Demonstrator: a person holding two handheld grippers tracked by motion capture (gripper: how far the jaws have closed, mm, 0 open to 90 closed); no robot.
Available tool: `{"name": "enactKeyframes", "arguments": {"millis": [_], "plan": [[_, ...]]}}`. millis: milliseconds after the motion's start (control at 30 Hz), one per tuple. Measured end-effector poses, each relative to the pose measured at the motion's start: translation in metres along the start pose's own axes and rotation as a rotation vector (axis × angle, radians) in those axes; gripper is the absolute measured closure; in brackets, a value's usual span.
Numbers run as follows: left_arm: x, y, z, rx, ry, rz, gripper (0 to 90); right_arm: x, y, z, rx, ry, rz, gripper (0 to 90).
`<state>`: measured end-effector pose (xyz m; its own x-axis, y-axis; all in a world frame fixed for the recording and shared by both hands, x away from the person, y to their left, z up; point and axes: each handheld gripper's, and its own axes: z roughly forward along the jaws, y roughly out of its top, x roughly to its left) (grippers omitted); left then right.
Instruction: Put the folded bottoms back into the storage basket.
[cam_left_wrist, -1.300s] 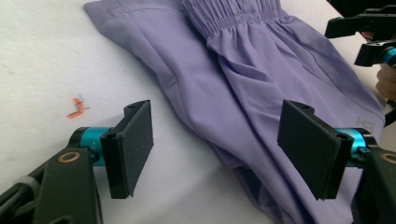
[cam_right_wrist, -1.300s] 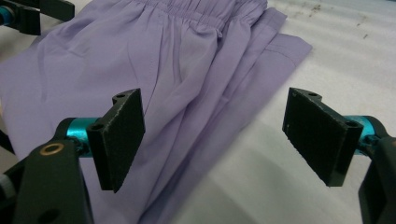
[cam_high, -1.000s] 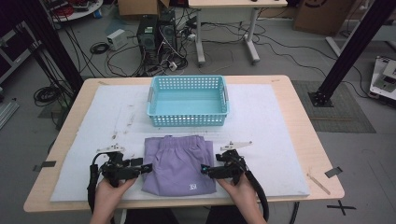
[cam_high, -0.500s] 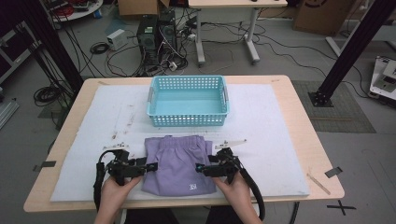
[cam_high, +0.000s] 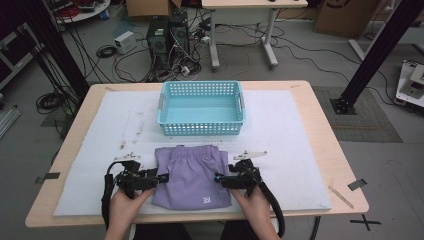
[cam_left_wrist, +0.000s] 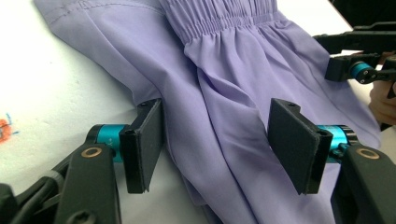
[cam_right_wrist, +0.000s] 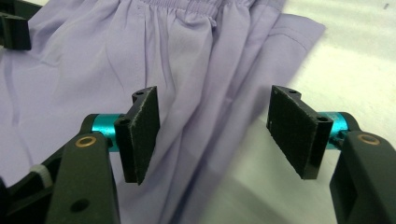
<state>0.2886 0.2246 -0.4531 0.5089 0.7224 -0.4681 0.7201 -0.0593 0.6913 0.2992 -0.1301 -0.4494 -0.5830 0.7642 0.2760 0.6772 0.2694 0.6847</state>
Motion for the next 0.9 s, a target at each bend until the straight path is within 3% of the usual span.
{"name": "enactKeyframes", "arguments": {"millis": [267, 500, 600, 633, 700, 800, 900], "plan": [[-0.004, 0.001, 0.008, -0.008, -0.007, 0.004, 39.8, 0.004, 0.006, 0.006, 0.006, -0.018, 0.013, 51.1], [-0.011, 0.005, 0.019, 0.007, -0.011, 0.012, 52.9, 0.007, 0.007, 0.009, 0.004, -0.035, -0.008, 61.5], [-0.011, 0.006, 0.019, 0.011, 0.008, 0.020, 57.4, 0.008, 0.008, 0.010, 0.012, -0.045, -0.025, 63.8], [-0.011, 0.006, 0.017, 0.009, 0.019, 0.019, 56.6, 0.007, 0.008, 0.010, 0.013, -0.040, -0.021, 63.8], [-0.012, 0.005, 0.014, -0.006, 0.082, 0.032, 49.8, 0.007, 0.008, 0.010, 0.010, -0.034, -0.024, 63.0], [-0.015, 0.004, 0.015, -0.012, 0.099, 0.040, 46.0, 0.008, 0.008, 0.010, 0.009, -0.035, -0.027, 60.0], [-0.018, 0.005, 0.017, -0.006, 0.126, 0.064, 46.5, 0.009, 0.008, 0.011, 0.009, -0.054, -0.040, 64.8]]}}
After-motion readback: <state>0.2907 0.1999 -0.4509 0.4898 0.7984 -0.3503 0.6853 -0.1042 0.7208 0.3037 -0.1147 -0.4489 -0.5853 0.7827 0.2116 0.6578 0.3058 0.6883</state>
